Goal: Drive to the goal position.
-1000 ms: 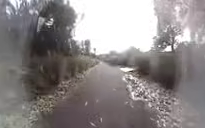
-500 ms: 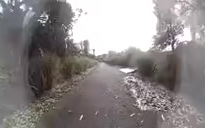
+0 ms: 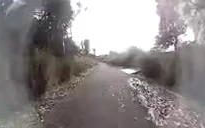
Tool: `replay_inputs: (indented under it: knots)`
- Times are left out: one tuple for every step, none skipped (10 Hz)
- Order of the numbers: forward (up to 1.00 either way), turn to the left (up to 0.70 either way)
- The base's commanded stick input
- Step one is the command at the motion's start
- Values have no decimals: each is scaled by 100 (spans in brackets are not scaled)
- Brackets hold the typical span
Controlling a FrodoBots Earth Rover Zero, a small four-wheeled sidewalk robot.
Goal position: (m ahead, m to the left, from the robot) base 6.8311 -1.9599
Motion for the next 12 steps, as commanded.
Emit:
replay_inputs:
  knots:
    - [70,0]
    - [70,-3]
    - [70,-15]
    - [70,-35]
    - [70,-30]
    - [70,-12]
    - [70,0]
    - [70,0]
    - [70,0]
    - [70,0]
    - [70,0]
    - [70,0]
